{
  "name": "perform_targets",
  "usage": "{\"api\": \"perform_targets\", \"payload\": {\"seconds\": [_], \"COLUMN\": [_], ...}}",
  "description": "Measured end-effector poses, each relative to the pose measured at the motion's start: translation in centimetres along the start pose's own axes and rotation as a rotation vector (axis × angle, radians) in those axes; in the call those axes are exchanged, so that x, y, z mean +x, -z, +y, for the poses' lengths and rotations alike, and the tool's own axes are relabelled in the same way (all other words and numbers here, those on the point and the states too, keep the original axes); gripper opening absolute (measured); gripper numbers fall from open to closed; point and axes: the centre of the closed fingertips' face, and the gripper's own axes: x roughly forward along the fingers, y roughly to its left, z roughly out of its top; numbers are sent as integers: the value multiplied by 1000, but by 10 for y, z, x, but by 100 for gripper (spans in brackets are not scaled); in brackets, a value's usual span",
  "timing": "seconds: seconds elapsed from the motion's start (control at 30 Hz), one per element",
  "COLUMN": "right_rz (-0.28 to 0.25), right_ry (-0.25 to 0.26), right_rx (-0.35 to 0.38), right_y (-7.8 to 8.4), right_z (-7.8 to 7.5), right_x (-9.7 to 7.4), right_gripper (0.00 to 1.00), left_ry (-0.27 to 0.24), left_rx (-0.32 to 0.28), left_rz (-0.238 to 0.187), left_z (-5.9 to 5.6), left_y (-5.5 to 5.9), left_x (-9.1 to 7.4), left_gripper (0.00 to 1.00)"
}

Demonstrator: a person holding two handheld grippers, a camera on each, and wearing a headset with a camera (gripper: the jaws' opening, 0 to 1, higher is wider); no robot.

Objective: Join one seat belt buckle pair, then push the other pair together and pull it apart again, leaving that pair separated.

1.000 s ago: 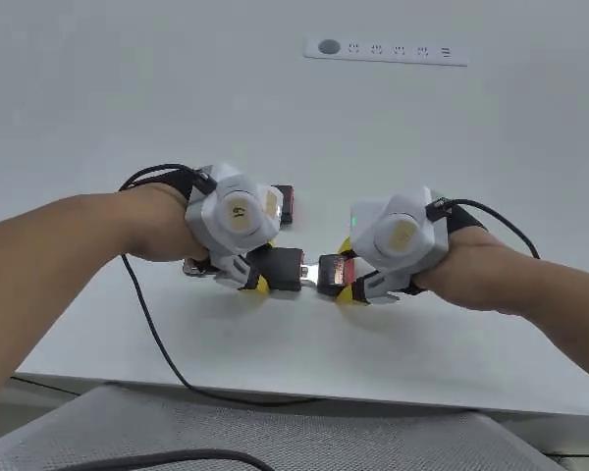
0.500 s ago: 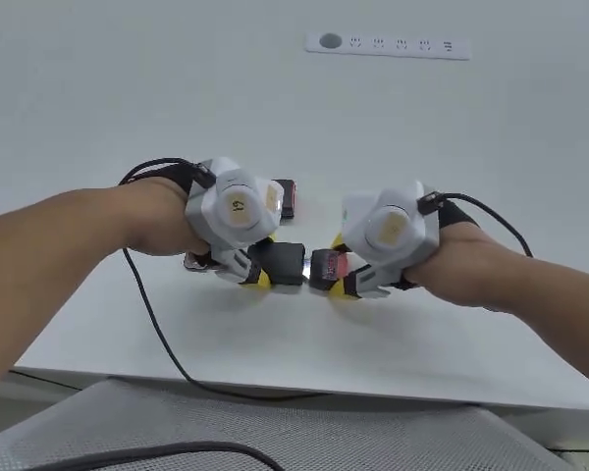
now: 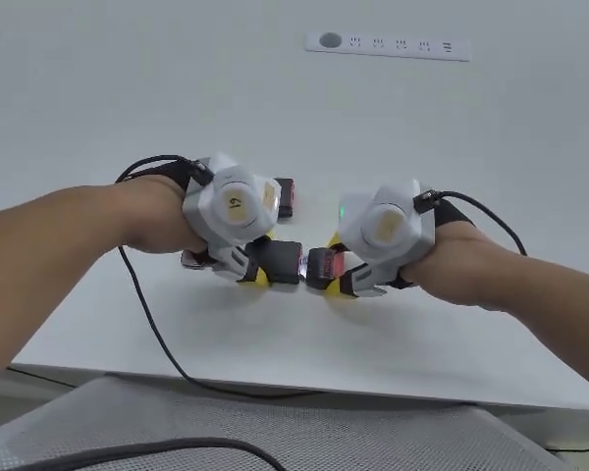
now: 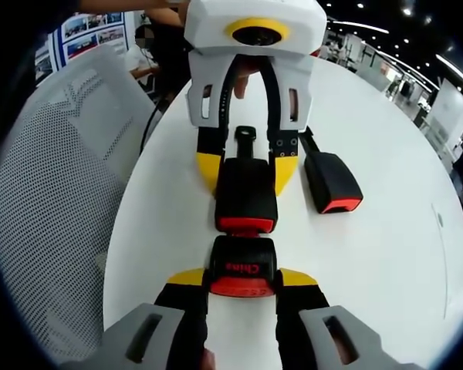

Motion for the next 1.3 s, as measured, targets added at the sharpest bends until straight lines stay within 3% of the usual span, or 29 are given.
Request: {"api": "perform_targets", "payload": {"seconds": [0.07, 0.23, 0.67, 0.87, 1.3], "right_rz": [-1, 21, -2, 1, -1], "right_ry": [-3, 10, 7, 16, 20], "right_rx": [-6, -38, 5, -37, -16], "right_y": [0, 1, 2, -1, -1], "right_z": [0, 0, 0, 3, 5], "right_x": [0, 0, -5, -6, -6], "right_gripper": [29, 29, 29, 30, 31], "left_ry": [12, 11, 8, 11, 6], "left_rx": [-1, 11, -3, 10, 3], "left_rz": [-15, 4, 2, 17, 25], "left_z": [0, 1, 0, -2, -3], "left_y": [1, 2, 3, 3, 5], "left_x": [0, 1, 2, 3, 3], "left_gripper": [32, 32, 32, 32, 33]}}
